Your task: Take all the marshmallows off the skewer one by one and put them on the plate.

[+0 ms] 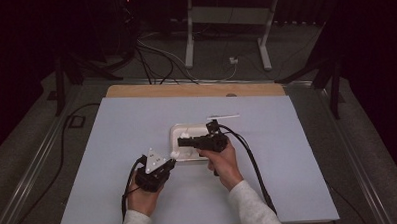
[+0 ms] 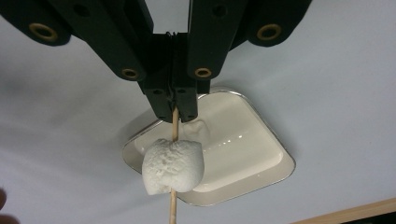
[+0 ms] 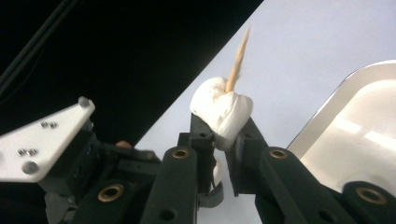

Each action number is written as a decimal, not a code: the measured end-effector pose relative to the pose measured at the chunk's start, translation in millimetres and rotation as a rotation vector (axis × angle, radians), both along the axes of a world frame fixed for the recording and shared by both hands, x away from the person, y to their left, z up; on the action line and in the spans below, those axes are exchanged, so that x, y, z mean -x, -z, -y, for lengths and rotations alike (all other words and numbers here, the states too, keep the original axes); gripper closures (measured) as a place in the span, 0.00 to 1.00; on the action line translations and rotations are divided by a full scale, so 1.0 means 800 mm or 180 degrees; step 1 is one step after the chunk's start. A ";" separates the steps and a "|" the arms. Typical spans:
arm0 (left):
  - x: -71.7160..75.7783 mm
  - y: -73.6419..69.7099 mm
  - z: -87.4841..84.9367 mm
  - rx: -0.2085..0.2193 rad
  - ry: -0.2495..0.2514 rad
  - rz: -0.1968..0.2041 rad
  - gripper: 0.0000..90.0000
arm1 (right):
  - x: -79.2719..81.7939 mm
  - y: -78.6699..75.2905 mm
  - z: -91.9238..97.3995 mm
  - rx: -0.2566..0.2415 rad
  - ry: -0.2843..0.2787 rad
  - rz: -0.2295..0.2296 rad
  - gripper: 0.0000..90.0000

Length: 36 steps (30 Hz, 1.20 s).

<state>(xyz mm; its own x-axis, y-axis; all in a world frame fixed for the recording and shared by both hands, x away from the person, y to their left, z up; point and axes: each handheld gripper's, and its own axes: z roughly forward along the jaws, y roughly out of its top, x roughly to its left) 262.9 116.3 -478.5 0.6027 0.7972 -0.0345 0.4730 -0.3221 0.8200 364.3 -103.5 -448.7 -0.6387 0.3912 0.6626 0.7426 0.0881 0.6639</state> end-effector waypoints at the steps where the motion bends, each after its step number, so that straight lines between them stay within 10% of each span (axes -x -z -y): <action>1: 0.000 0.000 0.000 0.0010 0.0004 0.0005 1.00 | -0.001 -0.001 0.003 -0.0011 0.0046 0.0016 0.92; 32: 0.005 0.016 -0.018 -0.0224 -0.0013 -0.0179 1.00 | -0.028 -0.013 0.026 -0.0158 0.0374 0.0063 0.93; 36: 0.003 0.013 -0.026 -0.0117 -0.0129 -0.0190 1.00 | -0.033 -0.005 0.032 0.0299 0.0284 0.0030 0.92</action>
<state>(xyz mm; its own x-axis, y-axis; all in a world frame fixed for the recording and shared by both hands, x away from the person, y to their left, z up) 260.6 137.3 -489.0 0.5677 0.8223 -0.0397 0.5340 -0.3311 0.7780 390.3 -129.2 -444.4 -0.6047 0.5067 0.6145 0.7441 0.0841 0.6628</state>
